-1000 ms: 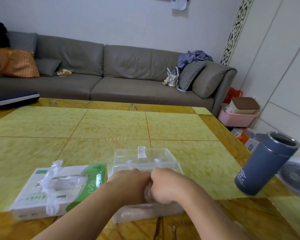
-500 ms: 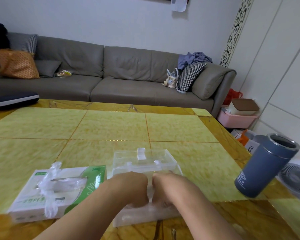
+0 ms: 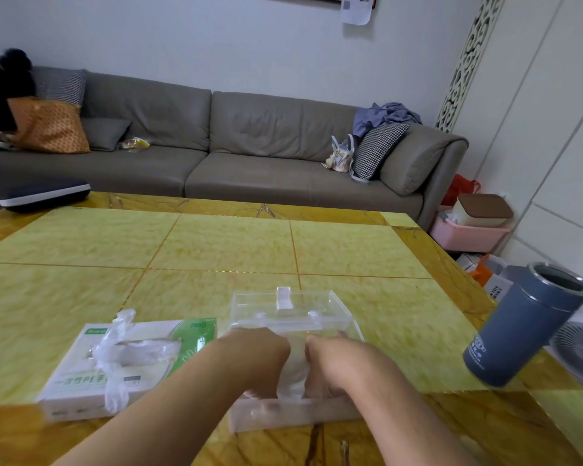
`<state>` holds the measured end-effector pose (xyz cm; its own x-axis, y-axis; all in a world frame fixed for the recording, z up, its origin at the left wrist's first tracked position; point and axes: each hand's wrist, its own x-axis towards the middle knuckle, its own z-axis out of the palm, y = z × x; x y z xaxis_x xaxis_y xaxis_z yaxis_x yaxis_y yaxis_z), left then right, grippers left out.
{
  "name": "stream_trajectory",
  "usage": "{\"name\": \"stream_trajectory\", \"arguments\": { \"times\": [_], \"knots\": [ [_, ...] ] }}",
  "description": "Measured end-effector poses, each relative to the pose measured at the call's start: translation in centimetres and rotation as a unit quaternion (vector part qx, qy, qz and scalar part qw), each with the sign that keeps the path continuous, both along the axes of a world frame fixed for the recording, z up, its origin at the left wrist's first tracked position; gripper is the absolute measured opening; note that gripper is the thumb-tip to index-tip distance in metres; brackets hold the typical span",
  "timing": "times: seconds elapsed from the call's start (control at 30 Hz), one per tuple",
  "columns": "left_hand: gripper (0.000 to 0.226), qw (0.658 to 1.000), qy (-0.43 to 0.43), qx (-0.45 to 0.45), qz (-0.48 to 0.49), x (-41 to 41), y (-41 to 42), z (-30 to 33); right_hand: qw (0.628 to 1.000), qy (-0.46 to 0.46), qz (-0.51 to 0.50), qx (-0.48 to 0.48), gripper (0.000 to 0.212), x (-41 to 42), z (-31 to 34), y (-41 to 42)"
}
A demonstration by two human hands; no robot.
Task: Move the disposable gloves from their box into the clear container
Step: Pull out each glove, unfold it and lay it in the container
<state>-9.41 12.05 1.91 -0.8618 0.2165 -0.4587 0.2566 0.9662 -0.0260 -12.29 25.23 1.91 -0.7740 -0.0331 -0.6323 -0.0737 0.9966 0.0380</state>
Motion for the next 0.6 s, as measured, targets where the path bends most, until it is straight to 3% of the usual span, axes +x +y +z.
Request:
{"name": "stream_trajectory", "arguments": {
  "times": [0.07,0.17,0.23,0.37,0.5,0.6],
  "knots": [
    [0.044,0.999,0.030,0.038,0.015,0.1,-0.2,0.2,1.000,-0.013,-0.003,0.001,0.086,-0.4,-0.4,-0.1],
    [0.031,0.988,0.090,0.119,0.032,0.1,0.3,0.2,0.999,-0.007,0.024,-0.023,0.072,-0.3,-1.1,-0.4],
    [0.023,0.987,0.050,0.148,0.047,0.1,1.0,-0.2,0.998,-0.010,0.054,-0.019,0.070,-0.2,-0.9,-0.3],
    [0.014,0.987,-0.059,0.120,0.087,-0.2,1.4,-0.9,1.000,0.009,-0.003,-0.014,0.083,-0.2,-0.7,-0.1],
    [0.042,0.986,-0.089,0.106,0.096,0.0,1.9,0.6,0.999,0.014,-0.016,-0.025,0.071,-0.2,-0.9,-0.1],
    [0.042,0.987,-0.072,0.104,0.095,0.5,2.4,0.9,0.998,0.050,0.001,-0.039,0.053,-0.4,-1.1,0.0]
  ]
}}
